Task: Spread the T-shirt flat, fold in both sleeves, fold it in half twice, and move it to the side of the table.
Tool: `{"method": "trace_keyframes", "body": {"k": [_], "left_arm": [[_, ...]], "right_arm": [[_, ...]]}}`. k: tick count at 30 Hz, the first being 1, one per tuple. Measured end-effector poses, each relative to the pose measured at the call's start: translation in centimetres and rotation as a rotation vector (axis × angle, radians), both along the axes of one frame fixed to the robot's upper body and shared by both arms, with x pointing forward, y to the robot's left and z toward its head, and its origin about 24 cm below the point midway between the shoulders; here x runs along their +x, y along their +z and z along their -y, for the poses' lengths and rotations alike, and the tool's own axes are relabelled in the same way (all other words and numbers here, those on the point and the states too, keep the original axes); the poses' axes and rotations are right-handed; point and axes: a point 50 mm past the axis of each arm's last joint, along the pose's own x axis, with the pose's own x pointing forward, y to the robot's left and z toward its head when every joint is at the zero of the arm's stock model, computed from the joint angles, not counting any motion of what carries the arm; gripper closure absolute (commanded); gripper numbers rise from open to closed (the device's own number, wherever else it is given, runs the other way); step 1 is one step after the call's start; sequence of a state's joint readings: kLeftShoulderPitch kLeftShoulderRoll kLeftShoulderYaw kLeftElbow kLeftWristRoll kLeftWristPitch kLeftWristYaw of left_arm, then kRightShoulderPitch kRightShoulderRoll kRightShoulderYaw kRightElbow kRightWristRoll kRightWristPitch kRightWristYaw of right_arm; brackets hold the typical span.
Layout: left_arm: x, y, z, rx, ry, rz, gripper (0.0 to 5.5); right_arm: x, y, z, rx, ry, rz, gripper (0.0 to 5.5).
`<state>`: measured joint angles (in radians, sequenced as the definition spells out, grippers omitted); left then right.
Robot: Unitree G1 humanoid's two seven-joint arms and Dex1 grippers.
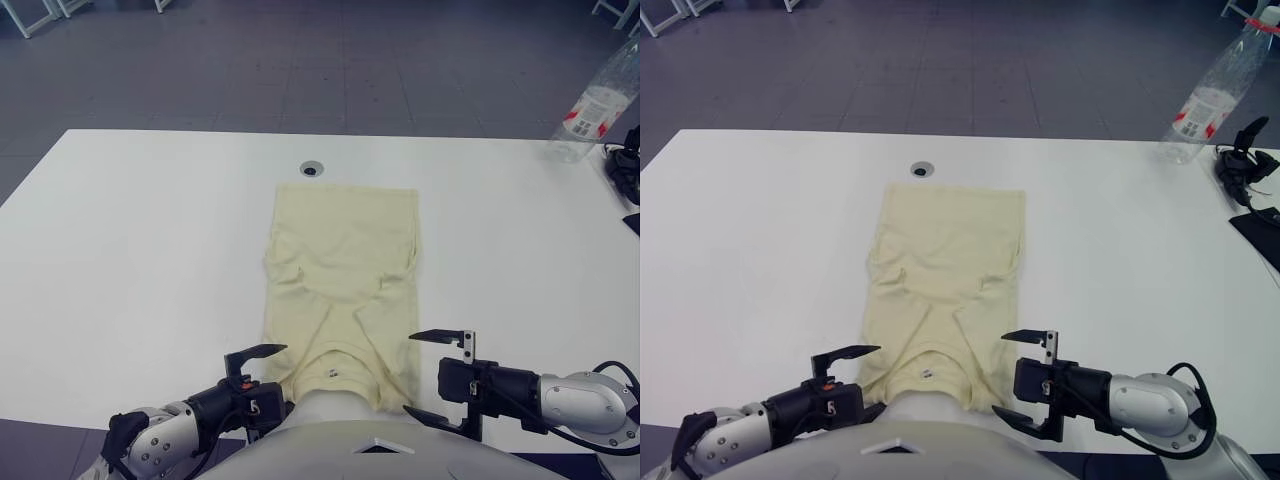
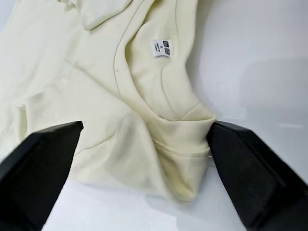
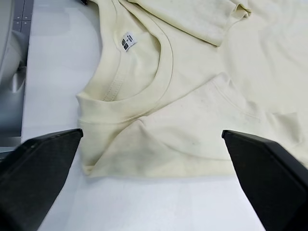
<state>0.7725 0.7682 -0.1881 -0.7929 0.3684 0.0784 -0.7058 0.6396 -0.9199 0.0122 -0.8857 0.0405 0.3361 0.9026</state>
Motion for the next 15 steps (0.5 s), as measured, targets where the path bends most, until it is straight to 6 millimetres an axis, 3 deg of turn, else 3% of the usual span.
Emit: {"method": "trace_keyframes", "body": {"k": [15], "left_arm": [[-0.55, -0.40, -0.66, 0.038, 0.028, -0.037, 4.44]], "right_arm": [[0.04, 0.15, -0.09, 0.002, 0.022, -0.005, 0.10]]}}
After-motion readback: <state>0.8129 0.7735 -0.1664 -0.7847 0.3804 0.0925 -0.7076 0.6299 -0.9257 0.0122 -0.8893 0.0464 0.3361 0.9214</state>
